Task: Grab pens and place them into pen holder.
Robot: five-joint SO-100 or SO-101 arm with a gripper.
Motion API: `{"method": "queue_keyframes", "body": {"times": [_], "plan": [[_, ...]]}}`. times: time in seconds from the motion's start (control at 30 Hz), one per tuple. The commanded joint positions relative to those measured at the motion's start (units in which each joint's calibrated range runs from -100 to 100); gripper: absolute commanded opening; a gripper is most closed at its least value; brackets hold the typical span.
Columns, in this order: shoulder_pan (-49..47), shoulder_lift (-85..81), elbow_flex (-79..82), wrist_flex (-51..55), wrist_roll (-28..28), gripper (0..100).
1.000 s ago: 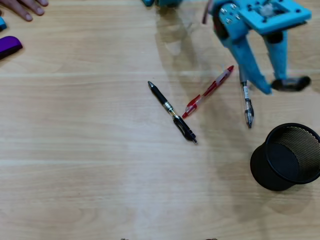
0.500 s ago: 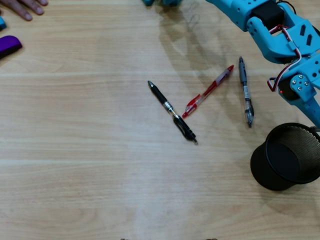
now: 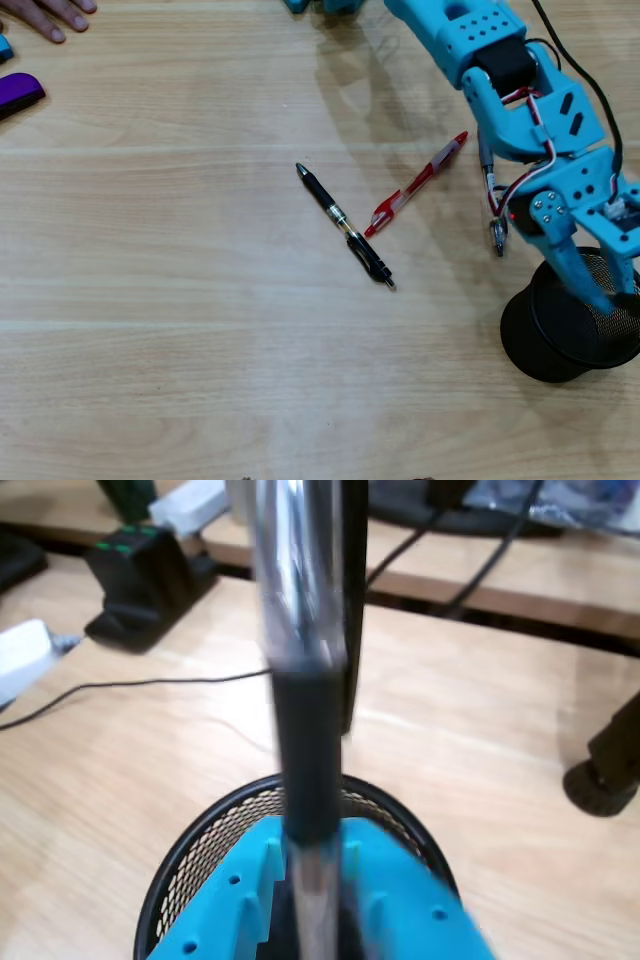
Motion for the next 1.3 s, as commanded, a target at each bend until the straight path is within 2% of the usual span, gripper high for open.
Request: {"method": "queue_keyframes", "body": {"times": [0.0, 0.13, 0.2, 0.27, 0.37, 0.5, 0.53, 0.57, 0.67, 0.73, 0.83, 1.27], "plan": [[0.1, -0.9, 0.3, -5.7, -0.1, 12], [0.0, -2.0, 3.2, -13.9, 0.4, 12], [0.1, -3.1, 3.2, -13.8, 1.7, 12], [0.6, -6.9, 3.5, -7.9, 6.0, 12], [3.0, -16.2, 2.9, 16.2, 13.7, 12], [12.2, -25.8, 4.7, 62.3, 27.8, 12], [15.1, -25.7, 6.7, 71.5, 30.1, 12], [18.0, -25.1, 9.3, 75.5, 32.1, 12], [21.5, -23.4, 19.9, 69.6, 36.5, 12], [22.2, -21.3, 27.9, 61.4, 36.9, 12], [22.0, -19.4, 32.6, 55.8, 37.0, 12], [21.8, -14.6, 34.4, 49.2, 37.9, 18]]}}
